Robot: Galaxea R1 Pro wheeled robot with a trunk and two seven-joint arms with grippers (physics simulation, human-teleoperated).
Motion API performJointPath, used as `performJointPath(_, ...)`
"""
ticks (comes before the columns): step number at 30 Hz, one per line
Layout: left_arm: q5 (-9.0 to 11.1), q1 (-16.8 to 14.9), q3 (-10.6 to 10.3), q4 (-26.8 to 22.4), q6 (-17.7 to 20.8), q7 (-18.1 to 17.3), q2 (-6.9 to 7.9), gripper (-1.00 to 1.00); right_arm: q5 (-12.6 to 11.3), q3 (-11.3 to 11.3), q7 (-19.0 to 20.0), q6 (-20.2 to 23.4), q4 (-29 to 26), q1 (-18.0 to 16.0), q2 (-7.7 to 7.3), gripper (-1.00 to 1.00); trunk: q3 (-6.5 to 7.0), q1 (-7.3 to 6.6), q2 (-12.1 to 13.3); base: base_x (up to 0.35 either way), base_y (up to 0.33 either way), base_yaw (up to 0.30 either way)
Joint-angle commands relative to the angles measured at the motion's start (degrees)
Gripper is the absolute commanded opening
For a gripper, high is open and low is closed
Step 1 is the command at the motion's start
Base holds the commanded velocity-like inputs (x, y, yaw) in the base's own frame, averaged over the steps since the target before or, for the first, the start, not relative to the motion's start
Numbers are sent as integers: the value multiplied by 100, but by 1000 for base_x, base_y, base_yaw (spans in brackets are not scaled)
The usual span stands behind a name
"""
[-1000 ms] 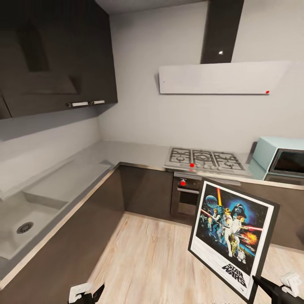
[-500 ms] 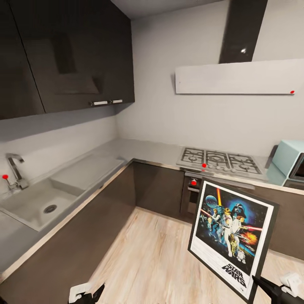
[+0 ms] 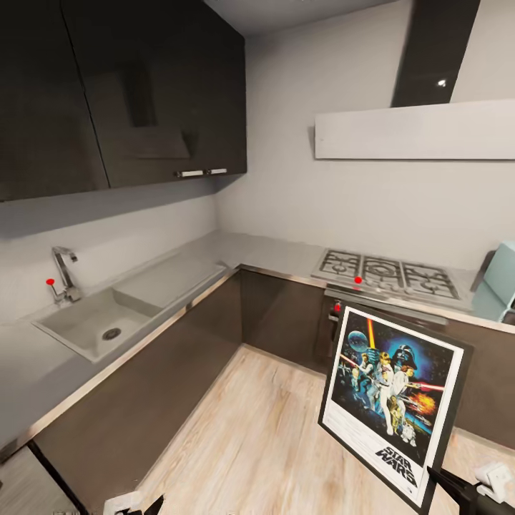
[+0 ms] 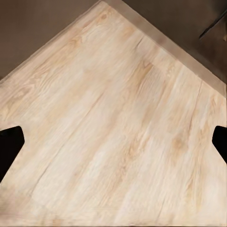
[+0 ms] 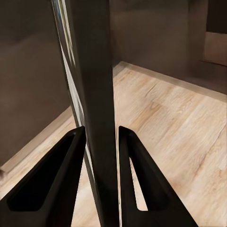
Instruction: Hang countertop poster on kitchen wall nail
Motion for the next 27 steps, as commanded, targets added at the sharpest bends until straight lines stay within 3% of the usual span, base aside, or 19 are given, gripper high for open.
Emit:
performJointPath(1, 63, -8, -41, 223, -28, -25, 5, 100, -1, -10, 24, -37, 5, -5, -1, -100, -13, 4, -14, -7, -7, 287)
performJointPath(7, 189, -8, -2, 505, -144, -28, 14, 100, -1, -10, 26, -37, 3, -5, -1, -100, -13, 4, -14, -3, -3, 288)
performJointPath(8, 263, -8, 13, 513, -205, -29, 15, 100, -1, -10, 26, -37, 2, -5, -1, -100, -13, 4, -14, -1, -1, 289)
performJointPath(10, 663, -8, 57, 527, -419, -51, 39, 100, -1, -10, 31, -37, -2, -5, -1, -100, -13, 4, -14, -1, -1, 289)
performJointPath(14, 947, -8, 87, 530, -532, -66, 194, 100, -1, -10, 34, -37, -3, -5, -1, -100, -13, 4, -14, 0, 0, 289)
performJointPath(19, 1025, -8, 90, 520, -560, -70, 312, 100, -1, -10, 35, -37, -4, -5, -1, -100, -13, 4, -14, 0, 0, 290)
performJointPath(27, 1051, -8, 67, 435, -581, -67, 351, 100, -1, -10, 35, -37, -4, -5, -1, -100, -13, 4, -14, -61, -11, 290)
